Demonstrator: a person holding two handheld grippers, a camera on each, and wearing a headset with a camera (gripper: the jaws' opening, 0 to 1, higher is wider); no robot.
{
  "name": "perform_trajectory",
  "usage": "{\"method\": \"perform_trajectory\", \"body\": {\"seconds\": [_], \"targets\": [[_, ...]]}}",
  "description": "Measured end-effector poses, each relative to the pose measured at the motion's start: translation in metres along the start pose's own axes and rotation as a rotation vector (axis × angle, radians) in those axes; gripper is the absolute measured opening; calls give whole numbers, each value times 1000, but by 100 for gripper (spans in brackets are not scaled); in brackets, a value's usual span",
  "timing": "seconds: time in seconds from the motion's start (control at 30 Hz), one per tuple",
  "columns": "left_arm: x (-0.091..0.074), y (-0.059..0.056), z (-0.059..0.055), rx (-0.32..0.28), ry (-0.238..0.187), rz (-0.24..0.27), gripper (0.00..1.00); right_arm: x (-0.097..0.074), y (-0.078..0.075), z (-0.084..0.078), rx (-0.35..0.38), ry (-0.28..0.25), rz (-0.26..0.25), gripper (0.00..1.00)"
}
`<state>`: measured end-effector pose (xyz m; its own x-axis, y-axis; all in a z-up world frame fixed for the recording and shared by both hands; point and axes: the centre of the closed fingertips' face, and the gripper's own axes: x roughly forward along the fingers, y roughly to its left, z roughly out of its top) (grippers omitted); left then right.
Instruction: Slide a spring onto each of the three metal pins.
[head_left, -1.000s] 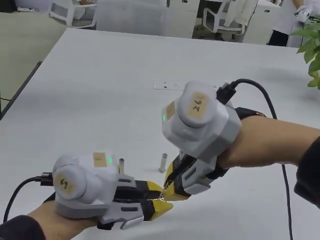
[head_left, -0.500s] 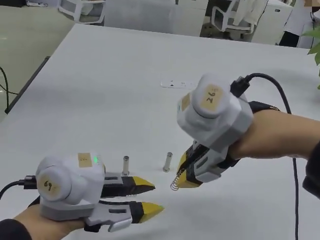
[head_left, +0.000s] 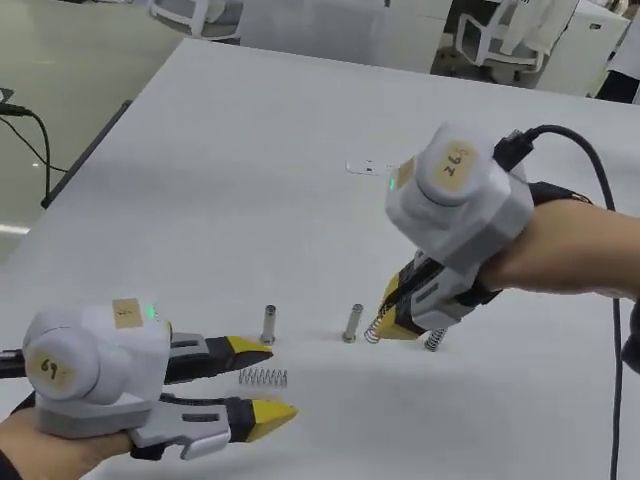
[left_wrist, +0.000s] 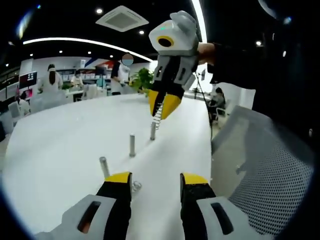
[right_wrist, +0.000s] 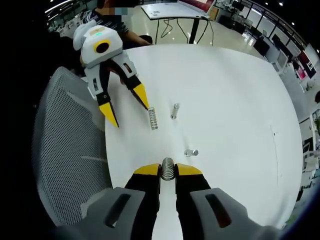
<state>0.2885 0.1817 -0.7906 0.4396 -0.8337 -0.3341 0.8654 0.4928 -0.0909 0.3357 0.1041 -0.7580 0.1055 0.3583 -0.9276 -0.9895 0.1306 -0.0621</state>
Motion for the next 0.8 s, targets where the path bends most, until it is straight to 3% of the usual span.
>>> {"method": "perform_trajectory", "body": {"seconds": [0.17,0.47,0.8], "targets": [[-6,4,-1,-13,-5,35,35,5,-15,1,-10,22,-23,8],[-10,2,-11,-19,21,58,37,19,-35,5,-21,39,-46,8],[-15,3,-17,-40,22,85,37,32,-39,3,-32,63,-24,8]]}}
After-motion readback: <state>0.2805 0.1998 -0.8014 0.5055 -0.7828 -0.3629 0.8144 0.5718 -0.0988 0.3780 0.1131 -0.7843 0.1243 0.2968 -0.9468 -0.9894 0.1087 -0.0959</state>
